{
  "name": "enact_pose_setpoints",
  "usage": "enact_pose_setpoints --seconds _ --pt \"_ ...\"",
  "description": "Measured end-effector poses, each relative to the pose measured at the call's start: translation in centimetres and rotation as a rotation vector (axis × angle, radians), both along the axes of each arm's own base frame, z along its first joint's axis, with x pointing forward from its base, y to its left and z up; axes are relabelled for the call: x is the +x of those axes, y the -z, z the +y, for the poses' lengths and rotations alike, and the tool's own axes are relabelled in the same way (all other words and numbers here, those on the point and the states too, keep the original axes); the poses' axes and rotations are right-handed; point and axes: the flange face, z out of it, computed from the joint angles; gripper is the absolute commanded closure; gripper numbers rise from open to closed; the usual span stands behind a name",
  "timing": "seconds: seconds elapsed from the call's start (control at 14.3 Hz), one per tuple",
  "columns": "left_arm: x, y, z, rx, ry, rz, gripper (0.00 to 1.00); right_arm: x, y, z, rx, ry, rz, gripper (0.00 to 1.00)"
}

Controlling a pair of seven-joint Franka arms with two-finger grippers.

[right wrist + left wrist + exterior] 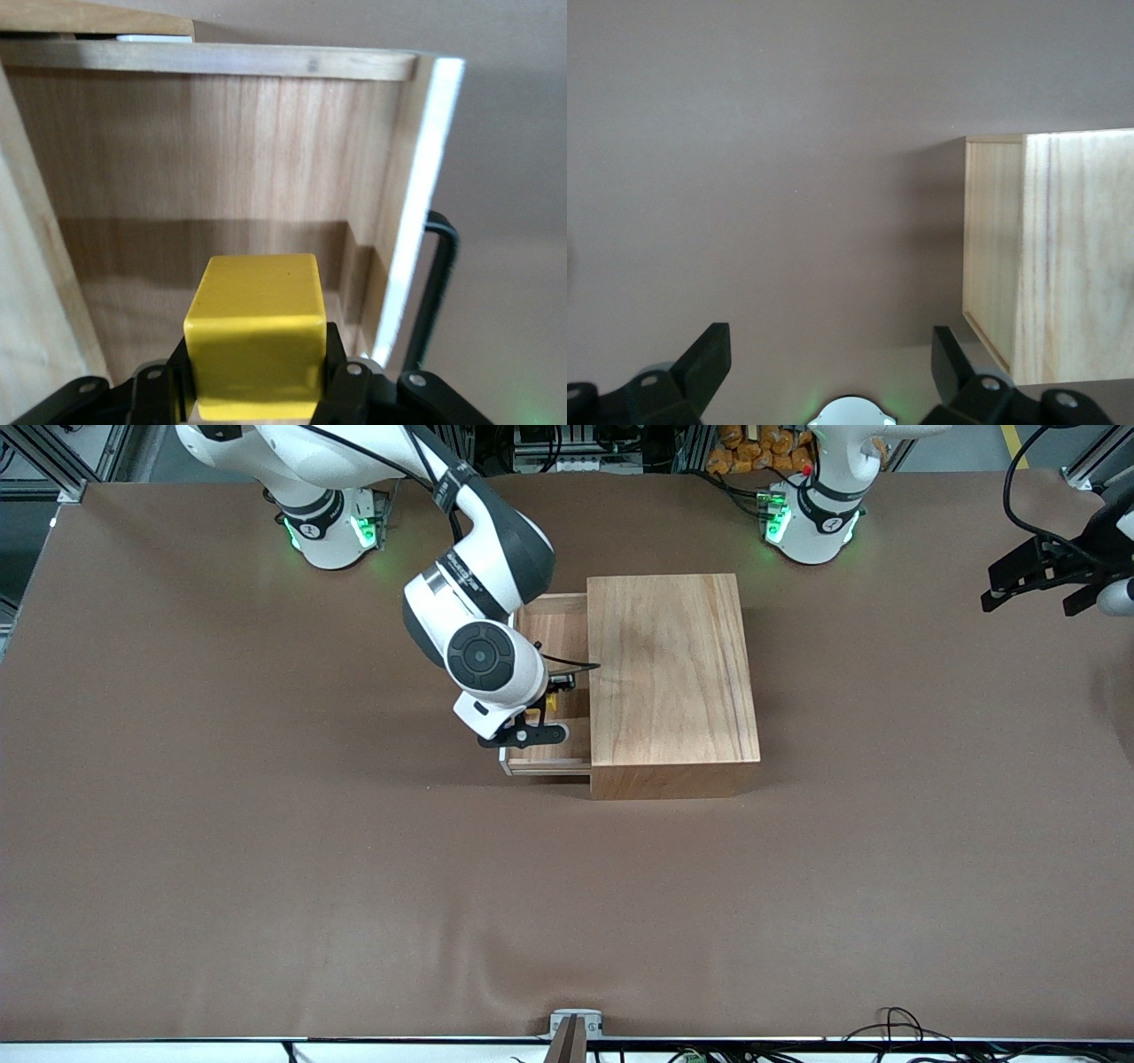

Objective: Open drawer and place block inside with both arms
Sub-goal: 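Lower the cube into the drawer and open the right gripper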

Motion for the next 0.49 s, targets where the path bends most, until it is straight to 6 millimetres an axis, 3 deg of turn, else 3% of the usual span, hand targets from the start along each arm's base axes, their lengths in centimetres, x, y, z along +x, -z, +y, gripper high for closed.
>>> enact_pose_setpoints --seconds 0.07,0.14,0.28,0.49 --pt "0.2 0.0 0.0 0.004 0.000 -0.007 0.00 0.0 0.7 0.3 -0.004 0.015 -0.003 0.68" --pt "0.5 -0.1 0.0 0.006 -0.001 -0.016 0.00 0.0 1.3 0.6 -0.009 0.026 -0.003 0.01" --pt "1.4 -0.3 -0.1 0.007 0.001 -0.030 0.00 -0.1 1.7 0.7 -0.022 0.035 -0.004 0.00" --pt "2.7 0.5 -0.4 0.011 0.006 -0.019 0.00 0.4 0.2 0.3 -0.035 0.034 -0.032 0.00"
